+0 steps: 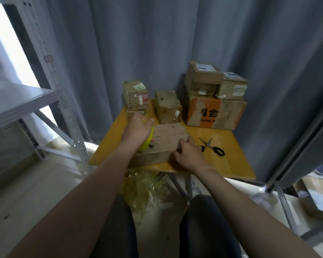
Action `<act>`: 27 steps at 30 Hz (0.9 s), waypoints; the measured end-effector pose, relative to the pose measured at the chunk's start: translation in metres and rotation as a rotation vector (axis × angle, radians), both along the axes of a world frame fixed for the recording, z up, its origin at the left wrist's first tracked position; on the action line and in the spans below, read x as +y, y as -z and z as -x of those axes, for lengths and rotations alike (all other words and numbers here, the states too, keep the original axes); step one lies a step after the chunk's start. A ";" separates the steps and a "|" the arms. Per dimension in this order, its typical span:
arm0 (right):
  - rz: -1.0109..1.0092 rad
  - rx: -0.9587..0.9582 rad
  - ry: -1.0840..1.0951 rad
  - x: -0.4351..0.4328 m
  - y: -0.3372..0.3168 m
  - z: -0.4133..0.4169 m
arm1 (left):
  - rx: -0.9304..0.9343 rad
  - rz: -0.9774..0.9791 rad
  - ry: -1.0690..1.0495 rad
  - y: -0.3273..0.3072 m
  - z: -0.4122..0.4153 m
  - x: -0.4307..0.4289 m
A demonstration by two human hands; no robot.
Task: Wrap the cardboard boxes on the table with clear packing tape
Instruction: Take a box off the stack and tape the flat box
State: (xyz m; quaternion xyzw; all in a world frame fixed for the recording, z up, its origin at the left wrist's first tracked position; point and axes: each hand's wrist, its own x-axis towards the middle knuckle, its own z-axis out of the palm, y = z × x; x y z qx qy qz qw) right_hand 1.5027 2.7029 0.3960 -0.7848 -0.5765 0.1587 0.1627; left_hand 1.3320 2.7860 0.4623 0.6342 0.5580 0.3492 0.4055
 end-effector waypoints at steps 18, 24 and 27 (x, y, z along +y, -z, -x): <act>-0.483 0.691 -0.068 -0.058 -0.112 0.019 | -0.354 0.016 0.310 -0.046 -0.005 -0.087; -0.519 0.590 -0.030 -0.057 -0.113 0.018 | -0.198 0.127 0.434 -0.058 0.011 -0.105; -0.500 0.612 -0.026 -0.056 -0.109 0.019 | -0.160 0.251 0.492 -0.060 0.017 -0.119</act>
